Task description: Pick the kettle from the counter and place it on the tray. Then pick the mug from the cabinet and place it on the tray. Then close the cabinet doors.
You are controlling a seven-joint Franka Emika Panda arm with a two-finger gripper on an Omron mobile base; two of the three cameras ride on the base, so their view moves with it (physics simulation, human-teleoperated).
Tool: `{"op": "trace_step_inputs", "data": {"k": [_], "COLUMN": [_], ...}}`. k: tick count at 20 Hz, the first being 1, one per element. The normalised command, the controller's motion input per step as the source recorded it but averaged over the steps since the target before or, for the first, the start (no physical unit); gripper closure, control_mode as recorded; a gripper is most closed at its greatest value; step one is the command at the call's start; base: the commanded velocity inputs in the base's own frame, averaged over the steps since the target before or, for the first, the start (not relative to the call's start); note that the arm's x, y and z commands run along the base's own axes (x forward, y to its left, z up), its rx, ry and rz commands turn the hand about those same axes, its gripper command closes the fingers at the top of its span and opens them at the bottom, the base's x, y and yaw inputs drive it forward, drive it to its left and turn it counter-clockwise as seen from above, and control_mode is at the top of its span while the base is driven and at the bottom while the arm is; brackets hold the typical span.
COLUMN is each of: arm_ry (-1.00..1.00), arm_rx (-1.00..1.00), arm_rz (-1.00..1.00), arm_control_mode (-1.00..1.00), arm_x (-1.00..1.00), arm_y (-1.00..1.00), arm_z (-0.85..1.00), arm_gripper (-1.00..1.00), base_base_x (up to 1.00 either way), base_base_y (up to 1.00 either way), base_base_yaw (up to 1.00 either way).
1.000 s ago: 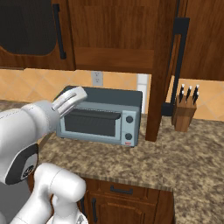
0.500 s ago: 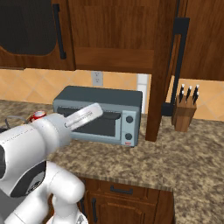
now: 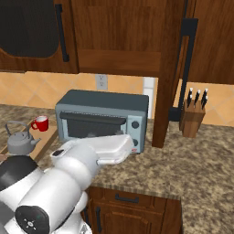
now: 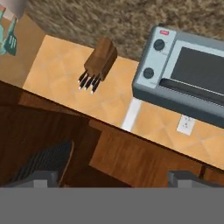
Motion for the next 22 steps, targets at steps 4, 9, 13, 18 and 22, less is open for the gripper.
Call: {"op": "trace_step_inputs", "data": {"k": [4,9,13,18,22], "arm_ry": [-0.31,-0.22,-0.16,-0.03,0.0], "arm_rx": [0.24,0.17,0.08,0.02,-0.02], "arm_rz": [0.0,0.0,0.0,0.0,0.0], "arm_control_mode": [-1.0,-1.0,-1.0,-1.0,-1.0], "arm_x": [0.0,0.0,0.0,0.0,0.0], "arm_y": [-0.28,-0.34,-0.35,-0.35,-0.25], "arm_z": [-0.33,-0.05,0.0,0.0,-0.1], "arm_gripper": [-1.0,-1.0,-1.0,-1.0,-1.0], "base_base_x": [0.0,0.0,0.0,0.0,0.0], "base_base_y": [0.0,0.0,0.0,0.0,0.0], "base_base_yaw": [0.0,0.0,0.0,0.0,0.0]}}
